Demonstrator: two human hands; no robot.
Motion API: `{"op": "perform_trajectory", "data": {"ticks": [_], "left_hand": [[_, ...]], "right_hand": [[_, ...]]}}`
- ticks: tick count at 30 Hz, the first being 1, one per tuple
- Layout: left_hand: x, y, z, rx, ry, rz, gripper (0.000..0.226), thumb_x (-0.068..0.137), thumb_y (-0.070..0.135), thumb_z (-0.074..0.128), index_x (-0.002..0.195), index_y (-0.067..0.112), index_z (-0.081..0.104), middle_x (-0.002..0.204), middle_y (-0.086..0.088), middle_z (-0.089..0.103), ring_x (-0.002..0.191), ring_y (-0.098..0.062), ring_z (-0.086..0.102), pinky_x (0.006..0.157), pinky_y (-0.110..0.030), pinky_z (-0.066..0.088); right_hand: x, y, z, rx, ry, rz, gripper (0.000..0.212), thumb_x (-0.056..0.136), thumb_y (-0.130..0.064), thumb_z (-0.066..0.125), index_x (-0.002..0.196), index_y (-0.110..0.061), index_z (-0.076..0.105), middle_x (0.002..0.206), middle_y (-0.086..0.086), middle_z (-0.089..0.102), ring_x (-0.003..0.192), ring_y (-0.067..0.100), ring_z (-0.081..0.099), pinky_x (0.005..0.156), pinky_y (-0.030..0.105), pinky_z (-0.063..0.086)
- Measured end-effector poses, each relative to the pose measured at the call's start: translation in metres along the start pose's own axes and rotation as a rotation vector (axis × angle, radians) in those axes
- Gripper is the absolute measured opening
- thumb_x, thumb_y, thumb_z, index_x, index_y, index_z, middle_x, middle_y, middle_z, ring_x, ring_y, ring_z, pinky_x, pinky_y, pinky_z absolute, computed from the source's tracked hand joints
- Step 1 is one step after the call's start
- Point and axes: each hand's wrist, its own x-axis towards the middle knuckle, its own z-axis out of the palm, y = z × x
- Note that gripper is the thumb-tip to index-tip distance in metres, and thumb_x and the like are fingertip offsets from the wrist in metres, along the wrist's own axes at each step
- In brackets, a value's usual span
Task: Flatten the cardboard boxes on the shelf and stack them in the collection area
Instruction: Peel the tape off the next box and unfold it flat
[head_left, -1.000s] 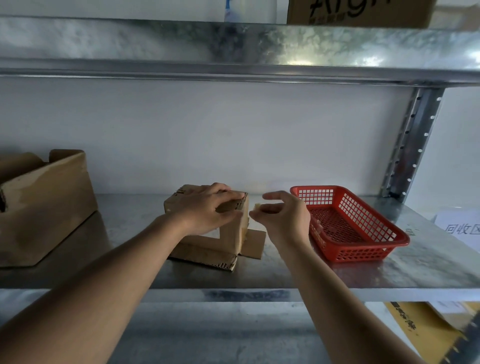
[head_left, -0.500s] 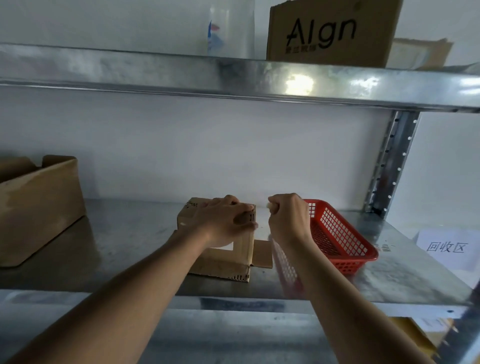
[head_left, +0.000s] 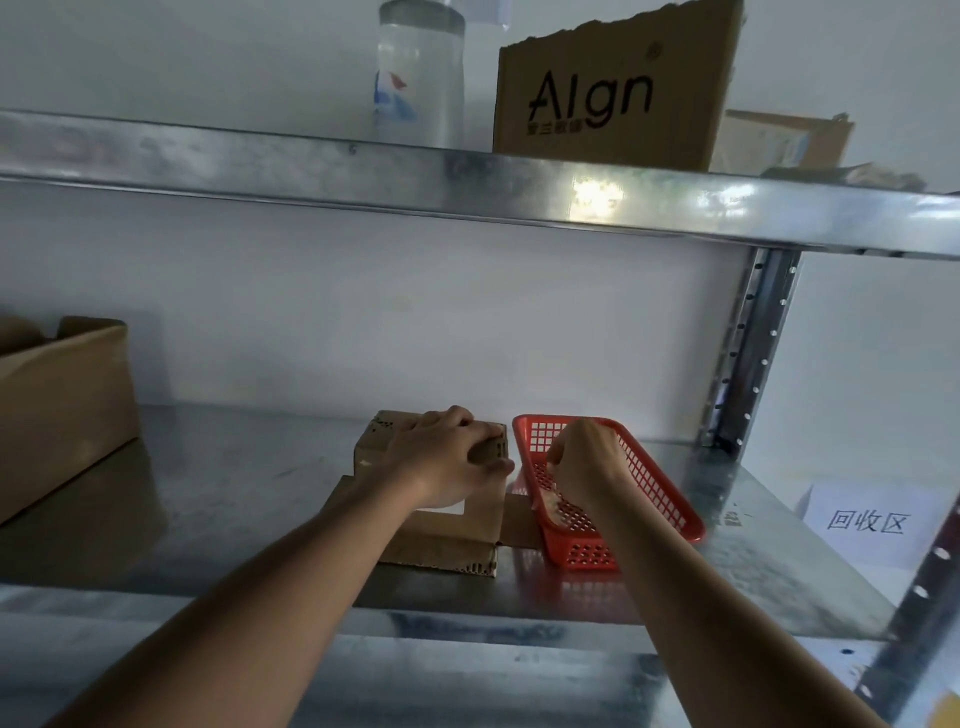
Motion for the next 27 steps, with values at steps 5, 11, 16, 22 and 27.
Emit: {"op": "perform_trajectory", "data": {"ticks": [5,11,16,22,27], "left_hand": [[-0.001,0.003,0.001,-0.009,0.005,-0.013,0.067,0.094,0.080,0.038,0.153,0.047,0.038,0.155,0.010,0.037,0.141,-0.023,0.037,0.116,-0.047,0.028],[-0.004,0.003,0.000,0.020,0.004,-0.004,0.068,0.093,0.081,0.036,0.153,0.048,0.037,0.157,0.010,0.036,0.142,-0.025,0.037,0.116,-0.048,0.029],[-0.011,-0.002,-0.008,-0.145,-0.027,0.067,0.046,0.092,0.067,0.056,0.132,0.044,0.055,0.126,0.014,0.058,0.112,-0.014,0.059,0.096,-0.042,0.052],[-0.028,-0.030,-0.016,-0.134,0.041,0.049,0.057,0.088,0.048,0.074,0.136,0.028,0.053,0.128,0.011,0.056,0.111,-0.012,0.058,0.083,-0.023,0.048],[-0.051,-0.069,-0.020,0.110,0.116,-0.131,0.111,0.076,0.085,0.062,0.159,0.020,0.027,0.157,-0.001,0.036,0.140,-0.025,0.042,0.117,-0.047,0.037]], "right_hand": [[0.001,0.011,0.006,0.071,-0.002,-0.003,0.021,0.092,-0.005,0.074,0.111,-0.013,0.078,0.105,0.006,0.075,0.060,0.004,0.055,0.045,0.014,0.038],[0.002,0.008,0.002,0.104,0.017,-0.066,0.019,0.093,-0.004,0.071,0.105,-0.016,0.081,0.105,0.005,0.077,0.063,0.006,0.057,0.048,0.014,0.042],[0.000,-0.011,-0.005,0.272,0.049,-0.247,0.017,0.100,-0.018,0.066,0.111,-0.016,0.079,0.101,0.004,0.078,0.073,0.012,0.068,0.052,0.010,0.044],[-0.005,-0.028,0.000,0.321,-0.097,-0.317,0.024,0.103,-0.025,0.060,0.120,-0.017,0.074,0.109,0.002,0.073,0.081,0.014,0.067,0.059,0.016,0.049],[-0.011,-0.038,0.004,0.437,-0.174,-0.280,0.013,0.103,-0.020,0.057,0.115,-0.017,0.064,0.108,-0.001,0.068,0.080,0.018,0.074,0.068,0.030,0.063]]}}
